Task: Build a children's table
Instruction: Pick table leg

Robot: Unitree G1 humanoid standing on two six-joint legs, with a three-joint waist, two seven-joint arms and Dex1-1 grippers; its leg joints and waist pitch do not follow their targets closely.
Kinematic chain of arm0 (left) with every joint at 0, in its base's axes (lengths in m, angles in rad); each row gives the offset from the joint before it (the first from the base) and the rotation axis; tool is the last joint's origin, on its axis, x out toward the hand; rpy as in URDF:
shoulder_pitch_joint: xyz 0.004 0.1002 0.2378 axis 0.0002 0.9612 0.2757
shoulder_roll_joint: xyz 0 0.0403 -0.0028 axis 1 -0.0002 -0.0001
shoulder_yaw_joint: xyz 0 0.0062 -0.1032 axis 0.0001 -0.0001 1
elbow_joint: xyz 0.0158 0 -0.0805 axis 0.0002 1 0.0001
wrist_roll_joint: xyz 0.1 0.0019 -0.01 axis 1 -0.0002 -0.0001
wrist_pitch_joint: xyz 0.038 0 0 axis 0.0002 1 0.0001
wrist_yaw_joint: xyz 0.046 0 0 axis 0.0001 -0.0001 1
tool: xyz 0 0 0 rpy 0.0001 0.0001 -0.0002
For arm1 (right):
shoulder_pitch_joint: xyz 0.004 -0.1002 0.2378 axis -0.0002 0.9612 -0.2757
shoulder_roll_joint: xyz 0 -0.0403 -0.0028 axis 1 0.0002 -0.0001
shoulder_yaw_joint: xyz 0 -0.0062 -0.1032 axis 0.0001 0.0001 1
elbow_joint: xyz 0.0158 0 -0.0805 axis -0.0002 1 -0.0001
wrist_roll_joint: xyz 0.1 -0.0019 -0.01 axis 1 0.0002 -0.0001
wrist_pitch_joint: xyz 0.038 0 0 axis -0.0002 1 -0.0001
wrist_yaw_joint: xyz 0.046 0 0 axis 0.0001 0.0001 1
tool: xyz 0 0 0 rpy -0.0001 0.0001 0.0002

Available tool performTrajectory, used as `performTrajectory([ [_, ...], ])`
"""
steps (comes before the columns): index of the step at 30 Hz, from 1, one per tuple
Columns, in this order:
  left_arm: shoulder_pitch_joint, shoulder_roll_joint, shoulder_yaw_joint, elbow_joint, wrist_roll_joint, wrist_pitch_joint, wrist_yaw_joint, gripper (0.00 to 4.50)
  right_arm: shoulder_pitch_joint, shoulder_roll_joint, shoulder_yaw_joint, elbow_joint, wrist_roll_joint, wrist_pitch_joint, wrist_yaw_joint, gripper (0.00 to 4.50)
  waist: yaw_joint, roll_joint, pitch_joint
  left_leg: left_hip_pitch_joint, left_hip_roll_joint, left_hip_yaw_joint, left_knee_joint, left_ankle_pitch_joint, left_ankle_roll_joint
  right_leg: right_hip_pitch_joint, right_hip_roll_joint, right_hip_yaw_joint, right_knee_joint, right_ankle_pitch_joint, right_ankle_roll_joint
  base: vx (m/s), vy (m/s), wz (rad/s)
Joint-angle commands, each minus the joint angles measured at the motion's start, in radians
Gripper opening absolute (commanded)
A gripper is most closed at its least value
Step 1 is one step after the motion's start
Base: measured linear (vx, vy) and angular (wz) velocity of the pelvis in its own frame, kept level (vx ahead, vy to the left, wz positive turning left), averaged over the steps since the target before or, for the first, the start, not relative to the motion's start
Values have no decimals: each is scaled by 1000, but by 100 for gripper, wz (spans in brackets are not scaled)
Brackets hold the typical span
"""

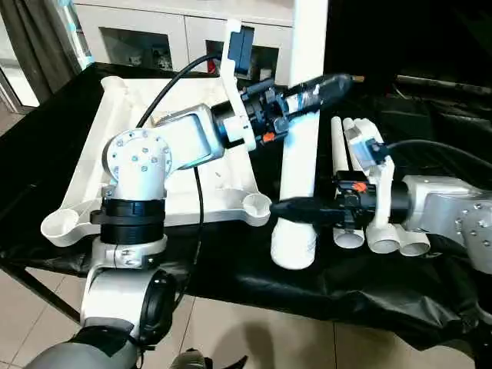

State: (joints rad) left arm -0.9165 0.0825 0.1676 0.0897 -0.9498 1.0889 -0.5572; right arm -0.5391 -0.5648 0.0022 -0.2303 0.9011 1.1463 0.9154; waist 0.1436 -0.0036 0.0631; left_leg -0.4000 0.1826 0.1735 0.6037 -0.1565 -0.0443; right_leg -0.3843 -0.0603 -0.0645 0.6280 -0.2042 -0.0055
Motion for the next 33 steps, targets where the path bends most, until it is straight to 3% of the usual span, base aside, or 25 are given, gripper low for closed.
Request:
performTrajectory([
  [1, -9, 2, -13, -19, -17, 5, -11, 180, -2, -16, 9, -21, 17, 13, 16, 347, 0, -9, -81, 25, 43, -14, -55, -100, 0, 52, -82, 49, -72, -99, -188, 0, 0, 0],
  [14, -14, -1, -17, -18, -22, 7, -21, 180, -2, -15, 14, -17, 27, 22, 21, 347, 1, -8, -82, 26, 44, -14, -55, -101, -3, 51, -82, 48, -71, -98, -193, 0, 0, 0],
  [15, -15, -1, -16, -17, -22, 7, -21, 180, -2, -15, 13, -17, 28, 23, 22, 319, 1, -8, -82, 26, 44, -14, -55, -100, -2, 51, -82, 48, -71, -95, -193, 0, 0, 0],
  [28, -23, 1, -7, -11, -30, -1, -12, 180, 0, -11, 18, -11, 30, 30, 27, 210, 1, -9, -82, 25, 43, -14, -54, -97, -2, 51, -82, 48, -70, -98, -192, 0, 0, 0],
  [33, -27, 2, -1, -7, -34, 0, -8, 180, -1, -9, 16, -8, 29, 31, 26, 195, 1, -8, -82, 25, 43, -14, -54, -99, -3, 51, -82, 48, -70, -101, -191, 0, 0, 0],
])
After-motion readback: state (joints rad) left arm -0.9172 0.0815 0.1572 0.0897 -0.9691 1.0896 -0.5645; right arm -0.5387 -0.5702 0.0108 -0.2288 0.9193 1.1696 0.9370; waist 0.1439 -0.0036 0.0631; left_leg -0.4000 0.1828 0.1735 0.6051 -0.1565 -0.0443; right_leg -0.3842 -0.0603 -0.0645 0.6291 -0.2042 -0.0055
